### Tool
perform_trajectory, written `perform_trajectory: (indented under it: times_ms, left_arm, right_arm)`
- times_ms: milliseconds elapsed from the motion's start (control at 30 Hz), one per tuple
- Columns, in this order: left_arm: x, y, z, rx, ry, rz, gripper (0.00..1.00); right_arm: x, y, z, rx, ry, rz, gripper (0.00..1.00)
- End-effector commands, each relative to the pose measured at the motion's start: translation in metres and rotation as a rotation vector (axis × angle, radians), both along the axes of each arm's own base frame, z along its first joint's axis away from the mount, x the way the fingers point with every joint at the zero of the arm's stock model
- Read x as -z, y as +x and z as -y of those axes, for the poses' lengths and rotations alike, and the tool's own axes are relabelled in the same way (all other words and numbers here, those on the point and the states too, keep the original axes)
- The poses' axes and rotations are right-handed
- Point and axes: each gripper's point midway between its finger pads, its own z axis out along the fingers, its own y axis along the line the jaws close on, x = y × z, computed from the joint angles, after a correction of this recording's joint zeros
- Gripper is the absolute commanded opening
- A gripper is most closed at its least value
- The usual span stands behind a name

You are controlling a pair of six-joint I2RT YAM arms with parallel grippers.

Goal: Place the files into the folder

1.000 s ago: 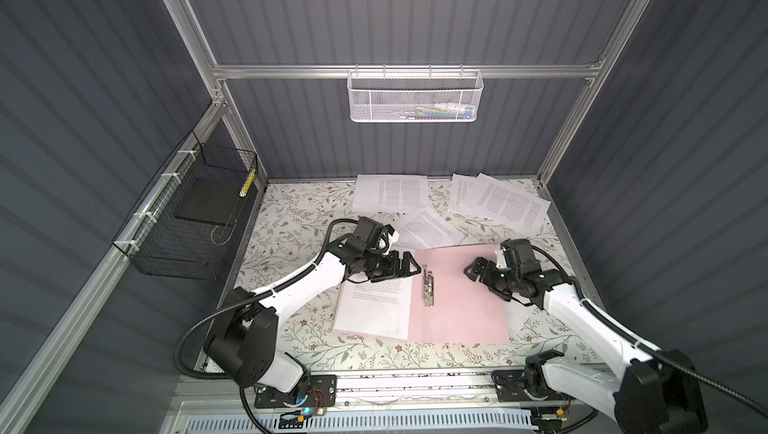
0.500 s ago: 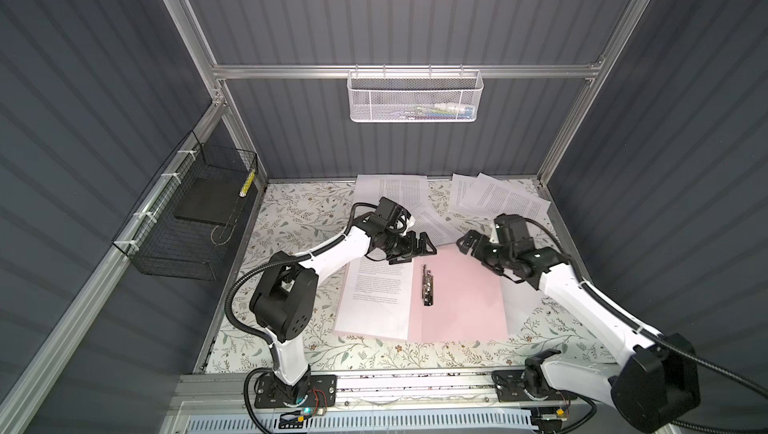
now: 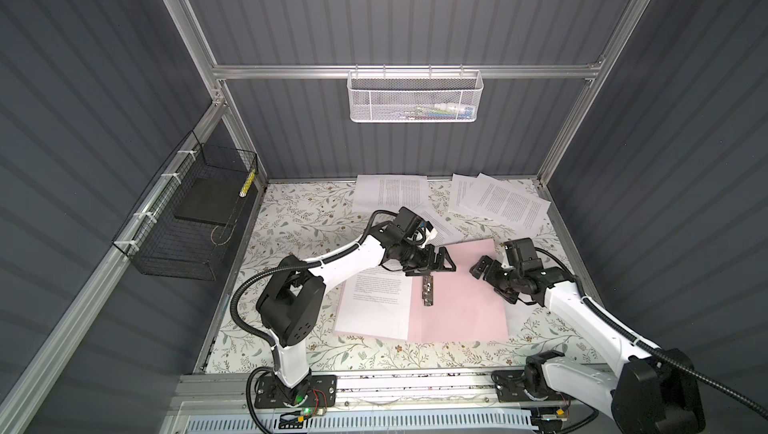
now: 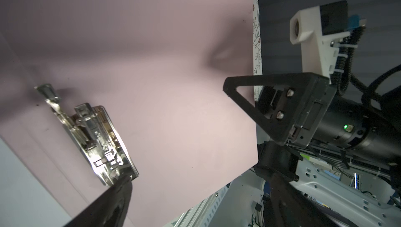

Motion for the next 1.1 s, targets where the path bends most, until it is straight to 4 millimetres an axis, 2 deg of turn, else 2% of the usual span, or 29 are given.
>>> perform_trajectory:
  times_ms: [0, 67, 300, 400, 467, 567, 667, 800, 900, 1000, 1067]
  left_arm:
    - [-0.004, 0.003, -0.011, -0.06, 0.021, 0.006, 1.0]
    - [-0.005, 0.003, -0.017, -0.08, 0.043, 0.016, 1.0]
    - [-0.008, 0.013, -0.033, -0.163, 0.119, 0.05, 1.0]
    - [-0.008, 0.014, -0.04, -0.191, 0.13, 0.051, 1.0]
    - [-0.009, 0.013, -0.044, -0.194, 0.131, 0.054, 1.0]
    - [-0.008, 0.012, -0.047, -0.179, 0.137, 0.058, 1.0]
    - [-0.005, 0.011, -0.04, -0.14, 0.133, 0.043, 1.0]
    - [-0.004, 0.013, -0.016, -0.063, 0.105, 0.019, 1.0]
    - [0.007, 0.016, 0.003, -0.027, 0.094, -0.005, 1.0]
    - [0.019, 0.02, 0.023, 0.008, 0.08, -0.027, 1.0]
    - [0.025, 0.023, 0.037, 0.024, 0.071, -0.033, 1.0]
  right_arm:
    - [0.0, 0.007, -0.028, -0.052, 0.063, 0.022, 0.99]
    - [0.004, 0.01, -0.044, -0.073, 0.076, 0.028, 0.99]
    - [0.008, 0.026, -0.129, -0.172, 0.123, 0.03, 0.99]
    - [0.003, 0.036, -0.142, -0.163, 0.169, 0.057, 0.99]
    - [-0.003, 0.039, -0.139, -0.168, 0.149, 0.076, 0.99]
    - [-0.011, 0.04, -0.124, -0.171, 0.134, 0.079, 0.99]
    - [-0.014, 0.038, -0.093, -0.145, 0.134, 0.062, 0.99]
    - [-0.021, 0.034, -0.03, -0.029, 0.102, 0.098, 0.99]
    - [-0.028, 0.032, 0.018, 0.069, 0.089, 0.118, 0.99]
    - [-0.04, 0.033, 0.057, 0.146, 0.07, 0.158, 0.99]
    - [-0.035, 0.028, 0.081, 0.214, 0.043, 0.112, 0.99]
